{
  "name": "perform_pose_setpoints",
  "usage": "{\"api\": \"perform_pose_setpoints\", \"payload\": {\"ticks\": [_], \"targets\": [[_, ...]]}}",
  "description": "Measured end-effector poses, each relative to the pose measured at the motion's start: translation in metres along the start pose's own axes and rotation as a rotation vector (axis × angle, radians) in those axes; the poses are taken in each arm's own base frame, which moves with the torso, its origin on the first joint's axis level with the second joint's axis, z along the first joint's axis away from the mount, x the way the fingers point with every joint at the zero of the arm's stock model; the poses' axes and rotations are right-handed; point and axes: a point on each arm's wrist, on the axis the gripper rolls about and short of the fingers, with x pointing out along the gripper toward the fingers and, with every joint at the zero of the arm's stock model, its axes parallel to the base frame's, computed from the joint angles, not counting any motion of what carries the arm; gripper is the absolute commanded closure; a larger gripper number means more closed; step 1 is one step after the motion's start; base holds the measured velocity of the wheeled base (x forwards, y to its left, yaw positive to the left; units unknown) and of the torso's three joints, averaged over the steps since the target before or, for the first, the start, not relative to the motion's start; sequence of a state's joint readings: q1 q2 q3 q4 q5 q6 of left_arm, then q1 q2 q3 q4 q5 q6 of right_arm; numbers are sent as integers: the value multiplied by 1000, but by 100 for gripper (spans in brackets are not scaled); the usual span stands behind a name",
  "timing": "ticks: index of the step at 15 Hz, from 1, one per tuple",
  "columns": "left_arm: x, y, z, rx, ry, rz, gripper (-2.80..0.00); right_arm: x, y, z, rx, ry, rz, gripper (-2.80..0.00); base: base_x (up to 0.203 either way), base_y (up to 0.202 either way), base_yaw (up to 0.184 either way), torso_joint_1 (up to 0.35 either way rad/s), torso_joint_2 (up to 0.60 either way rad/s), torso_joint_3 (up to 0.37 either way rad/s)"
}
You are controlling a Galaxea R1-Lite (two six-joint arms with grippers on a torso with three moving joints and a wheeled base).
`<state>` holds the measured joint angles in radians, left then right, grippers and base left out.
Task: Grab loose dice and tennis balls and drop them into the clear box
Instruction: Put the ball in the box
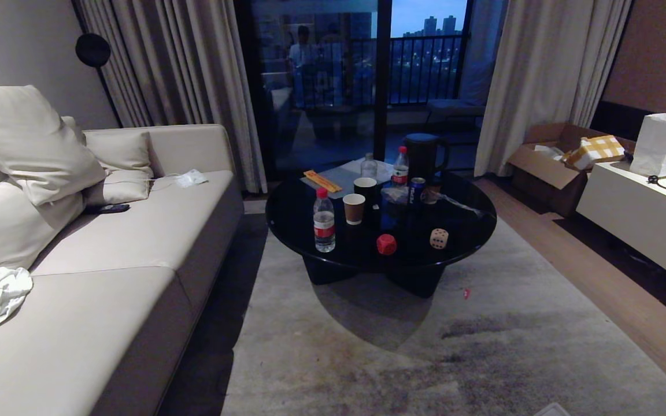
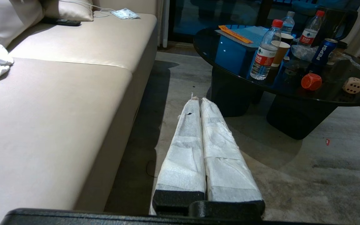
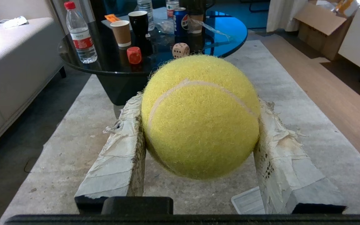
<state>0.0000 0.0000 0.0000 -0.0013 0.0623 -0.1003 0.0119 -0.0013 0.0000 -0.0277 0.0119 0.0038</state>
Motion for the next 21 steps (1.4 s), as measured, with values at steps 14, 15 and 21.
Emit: {"api": "perform_pose_setpoints", "payload": {"ticks": [14, 15, 21], "targets": [[0, 0, 0, -2, 0, 0, 0, 0, 0, 0, 2, 1, 0, 0, 1, 6, -101, 2, 2, 1], [0, 0, 0, -2, 0, 0, 0, 0, 0, 0, 2, 1, 0, 0, 0, 12, -164, 7, 2, 2], [0, 0, 0, -2, 0, 1, 0, 0, 0, 0, 2, 1, 0, 0, 0, 11, -162, 0, 3, 0]]}}
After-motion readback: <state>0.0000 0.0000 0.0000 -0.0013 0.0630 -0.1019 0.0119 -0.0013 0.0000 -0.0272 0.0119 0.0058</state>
